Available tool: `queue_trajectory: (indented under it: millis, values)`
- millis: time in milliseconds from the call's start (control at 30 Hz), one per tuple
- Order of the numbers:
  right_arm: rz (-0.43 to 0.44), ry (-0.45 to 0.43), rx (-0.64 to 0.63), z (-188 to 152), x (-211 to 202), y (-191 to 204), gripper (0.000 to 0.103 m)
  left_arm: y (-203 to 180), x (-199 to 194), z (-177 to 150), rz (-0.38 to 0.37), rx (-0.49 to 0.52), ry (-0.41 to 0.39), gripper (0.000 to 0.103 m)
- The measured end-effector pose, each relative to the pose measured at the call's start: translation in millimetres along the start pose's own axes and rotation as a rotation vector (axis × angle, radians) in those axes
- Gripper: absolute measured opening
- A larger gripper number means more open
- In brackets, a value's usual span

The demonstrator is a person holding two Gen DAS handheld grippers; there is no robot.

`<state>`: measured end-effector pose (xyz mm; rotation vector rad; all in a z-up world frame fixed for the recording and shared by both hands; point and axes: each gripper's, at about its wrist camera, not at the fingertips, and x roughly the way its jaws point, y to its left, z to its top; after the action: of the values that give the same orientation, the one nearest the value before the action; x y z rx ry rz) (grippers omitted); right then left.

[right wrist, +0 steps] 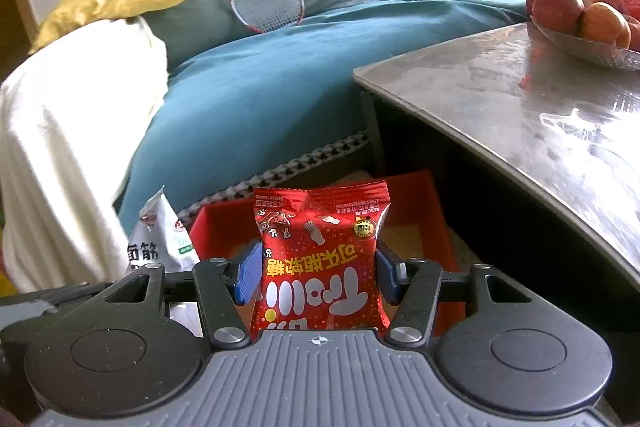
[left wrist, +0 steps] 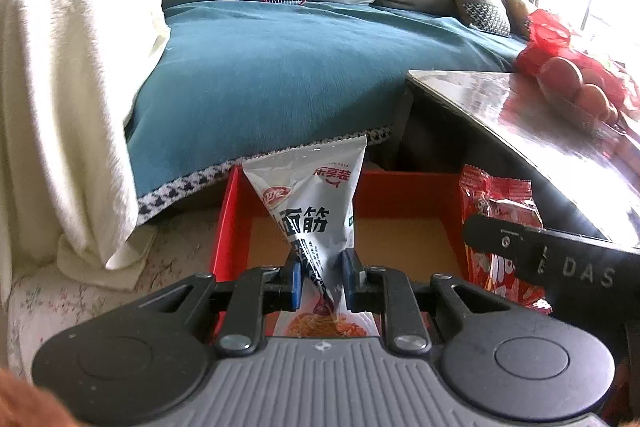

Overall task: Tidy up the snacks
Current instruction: 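Carry both packets over the red box and open both grippers to drop them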

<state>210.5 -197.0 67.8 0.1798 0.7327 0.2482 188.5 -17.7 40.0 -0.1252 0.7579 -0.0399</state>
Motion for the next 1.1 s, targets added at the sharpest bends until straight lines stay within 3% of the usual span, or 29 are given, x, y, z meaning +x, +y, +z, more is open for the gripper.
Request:
queue_trajectory:
  millis: [400,900,1100]
  values:
    - [-0.047,0.054,0.017,12,53,-16,0.064,-10,53,18,0.031,0.032,0.037,0.015]
    - [-0.128,0.176,-0.012,0,121,-24,0.065,-9,99,8,0.068,0.062,0.117,0.015]
    - [-0.152,0.176,-0.056,-3,128,-18,0.069,-5,107,1,0.075,0.062,0.158,0.015]
